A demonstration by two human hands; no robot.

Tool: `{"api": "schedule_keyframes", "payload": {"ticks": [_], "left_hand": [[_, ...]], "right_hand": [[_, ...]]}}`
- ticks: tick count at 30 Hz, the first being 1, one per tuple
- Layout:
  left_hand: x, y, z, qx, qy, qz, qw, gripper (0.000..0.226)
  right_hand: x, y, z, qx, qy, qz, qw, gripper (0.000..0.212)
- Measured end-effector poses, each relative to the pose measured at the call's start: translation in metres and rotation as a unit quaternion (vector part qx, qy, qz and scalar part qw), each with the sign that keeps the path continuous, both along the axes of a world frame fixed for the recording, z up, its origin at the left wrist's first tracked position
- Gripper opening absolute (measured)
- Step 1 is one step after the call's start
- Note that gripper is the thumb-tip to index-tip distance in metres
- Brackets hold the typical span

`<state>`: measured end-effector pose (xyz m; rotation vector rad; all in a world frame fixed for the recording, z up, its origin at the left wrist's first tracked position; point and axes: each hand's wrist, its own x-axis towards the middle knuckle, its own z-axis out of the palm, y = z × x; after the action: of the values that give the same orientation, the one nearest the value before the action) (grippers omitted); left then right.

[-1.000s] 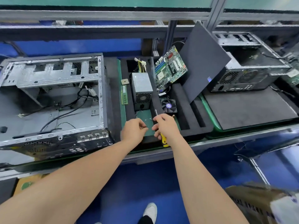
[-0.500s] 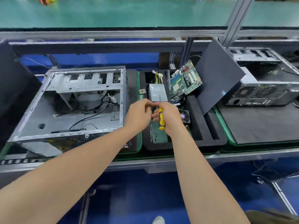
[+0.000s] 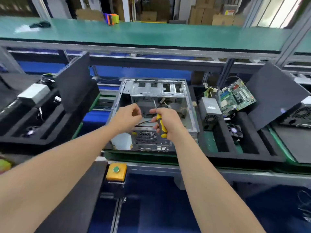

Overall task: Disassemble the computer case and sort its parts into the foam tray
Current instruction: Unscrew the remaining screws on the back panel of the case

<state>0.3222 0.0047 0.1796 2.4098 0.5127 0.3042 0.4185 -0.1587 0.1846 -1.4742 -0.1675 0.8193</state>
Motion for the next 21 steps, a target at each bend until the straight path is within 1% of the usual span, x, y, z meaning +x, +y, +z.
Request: {"api": "schedule_keyframes", "payload": {"ticks": [2,4,7,8,10,11,13,16,18,21], "left_hand": [[-0.019,0.021,-0.006,-0.007,0.042,-0.08,0.996,0.013],[-0.03,0.033,-0.009,-0.004,0.058,-0.14,0.989,0.011],[-0.033,0.043,-0.008,-0.03,0.061,-0.169,0.983,0.002],[-0.033,0.045,-0.007,-0.024,0.069,-0.181,0.981,0.001],[-0.031,0.047,-0.006,0.022,0.091,-0.205,0.974,0.004],[-0.031,0.047,-0.006,0.036,0.098,-0.212,0.972,0.004],[-0.032,0.047,-0.008,0.021,0.091,-0.213,0.973,0.008],[-0.032,0.049,-0.012,-0.002,0.073,-0.199,0.977,0.006],[-0.031,0.051,-0.013,-0.014,0.07,-0.195,0.978,0.011],[-0.03,0.051,-0.014,-0.007,0.08,-0.195,0.977,0.015]], "right_hand": [[-0.023,0.012,-0.007,-0.026,0.005,0.002,1.0,0.022],[-0.041,0.019,-0.014,-0.043,0.013,-0.007,0.999,0.022],[-0.06,0.021,-0.021,-0.05,0.006,-0.037,0.998,0.021],[-0.066,0.02,-0.023,-0.053,0.002,-0.044,0.998,0.02],[-0.076,0.017,-0.026,-0.073,-0.007,-0.046,0.996,0.017],[-0.081,0.014,-0.027,-0.088,-0.009,-0.042,0.995,0.017],[-0.091,0.009,-0.032,-0.109,-0.008,-0.04,0.993,0.019],[-0.103,0.002,-0.039,-0.12,-0.012,-0.044,0.992,0.022],[-0.109,-0.001,-0.043,-0.125,-0.02,-0.036,0.991,0.021],[-0.116,-0.002,-0.049,-0.128,-0.026,-0.021,0.991,0.019]]}}
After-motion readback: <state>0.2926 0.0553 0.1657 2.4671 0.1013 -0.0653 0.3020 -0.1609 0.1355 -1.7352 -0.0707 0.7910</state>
